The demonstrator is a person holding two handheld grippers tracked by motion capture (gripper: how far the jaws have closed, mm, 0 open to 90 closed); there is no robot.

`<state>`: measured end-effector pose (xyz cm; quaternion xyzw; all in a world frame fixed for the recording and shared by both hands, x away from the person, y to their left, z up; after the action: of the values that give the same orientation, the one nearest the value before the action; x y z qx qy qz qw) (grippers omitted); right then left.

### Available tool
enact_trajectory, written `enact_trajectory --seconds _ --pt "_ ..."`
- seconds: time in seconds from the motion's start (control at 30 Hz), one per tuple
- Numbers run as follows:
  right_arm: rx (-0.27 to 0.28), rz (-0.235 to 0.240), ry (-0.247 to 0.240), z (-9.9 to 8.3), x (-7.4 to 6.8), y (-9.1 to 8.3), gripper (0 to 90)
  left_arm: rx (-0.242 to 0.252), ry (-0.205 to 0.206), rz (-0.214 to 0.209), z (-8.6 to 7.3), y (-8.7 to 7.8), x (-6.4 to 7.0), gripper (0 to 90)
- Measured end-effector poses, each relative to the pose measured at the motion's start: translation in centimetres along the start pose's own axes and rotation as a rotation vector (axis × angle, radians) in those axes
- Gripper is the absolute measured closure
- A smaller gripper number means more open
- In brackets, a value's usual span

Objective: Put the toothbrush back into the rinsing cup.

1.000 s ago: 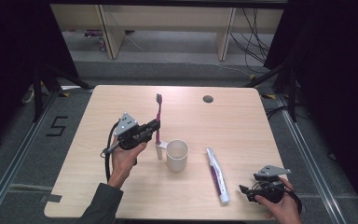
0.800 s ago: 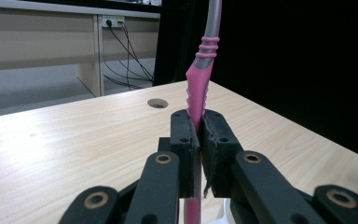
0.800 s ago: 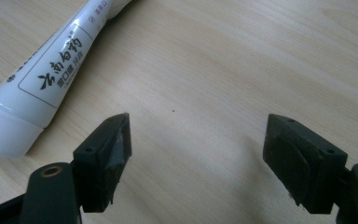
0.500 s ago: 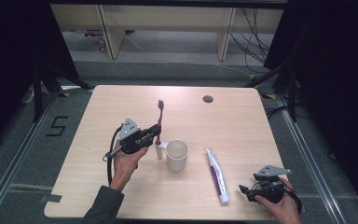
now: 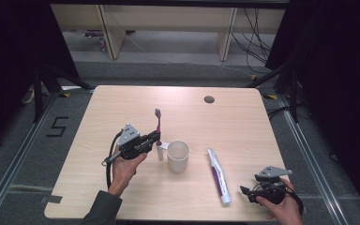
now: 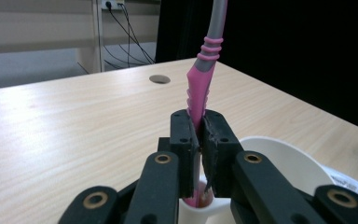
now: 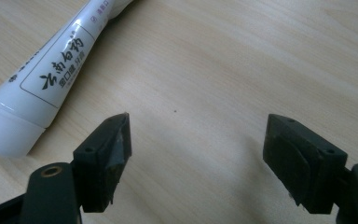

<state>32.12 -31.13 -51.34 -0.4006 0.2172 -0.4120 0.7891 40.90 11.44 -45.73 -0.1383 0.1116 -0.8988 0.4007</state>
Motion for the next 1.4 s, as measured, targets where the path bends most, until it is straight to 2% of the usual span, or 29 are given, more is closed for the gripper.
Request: enact_trajectory --seconds 0.13,0.2,0.27,0.37,0.47,0.5,0.57,0.63,0.7,0.73,0.83,0.9,1.03,1.1,1.2,1.27,1.4 --pt "0.001 0.001 -0.001 0.0 0.0 0.0 24.2 -0.024 0.006 -0.004 -0.7 0.0 0.1 83.0" --pt "-0.002 0.016 -0.001 0.0 0.0 0.1 24.3 -0.036 0.009 0.001 -1.0 0.0 0.1 83.0" --pt "-0.002 0.002 0.000 0.0 0.0 0.0 24.2 -0.039 0.009 -0.003 -1.2 0.1 0.1 82.9" --pt "-0.004 0.004 0.001 0.0 0.0 0.0 24.2 -0.048 0.012 -0.001 -1.4 0.2 0.1 82.8" --pt "-0.002 0.009 0.008 0.0 -0.1 0.0 24.2 -0.056 0.011 -0.006 -1.5 0.2 0.1 82.6" --pt "0.002 0.007 0.032 0.0 -0.3 0.1 24.2 -0.053 0.009 -0.006 -1.6 0.3 0.1 82.6" --pt "-0.001 -0.001 -0.003 0.0 -0.1 0.0 24.2 -0.050 0.007 -0.008 -1.6 0.2 0.1 82.5" --pt "0.001 0.011 0.009 0.0 -0.2 0.1 24.2 -0.057 0.009 -0.001 -1.6 0.2 0.1 82.2" --pt "0.001 0.001 -0.002 0.0 -0.1 0.0 24.2 -0.055 0.002 -0.005 -1.6 0.2 0.1 80.9" --pt "-0.004 0.009 0.012 0.0 -0.2 0.1 24.3 -0.049 0.002 0.000 -1.5 0.1 0.1 77.8" --pt "0.002 0.009 0.010 0.0 -0.2 0.1 24.2 -0.039 0.004 0.004 -1.4 0.1 0.0 73.4" --pt "-0.004 0.011 0.013 0.0 -0.2 0.0 24.2 -0.040 -0.016 0.014 -1.3 -0.1 0.1 63.1" --pt "-0.006 0.007 0.009 0.0 -0.2 0.0 24.2 -0.030 -0.030 0.043 -1.0 -0.4 -0.1 49.4" --pt "-0.003 0.004 -0.001 0.0 -0.1 0.0 24.2 -0.019 -0.035 0.041 -0.8 -0.7 -0.1 47.0" --pt "0.000 0.007 0.013 0.0 -0.1 0.0 24.2 -0.031 -0.052 0.043 -0.7 -1.2 -0.1 41.2" --pt "-0.018 0.023 0.061 0.0 -0.4 -0.1 24.2 -0.030 -0.055 0.051 -0.7 -1.7 0.0 38.5" --pt "-0.013 0.016 0.061 0.0 -0.4 -0.1 24.3 -0.053 -0.068 0.050 -0.9 -2.8 0.2 34.5"
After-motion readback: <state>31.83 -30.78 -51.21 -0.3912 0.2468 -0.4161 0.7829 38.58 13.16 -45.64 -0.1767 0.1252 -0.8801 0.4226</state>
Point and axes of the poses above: each handheld gripper's, and its own axes: y roughly forward along the jaws, z roughly out of its top, x roughly to its right, the point moved 2 cm from there along y, roughly forward along the jaws, and after that the axes turned 4 degrees about -x, right-handed, at the moved point
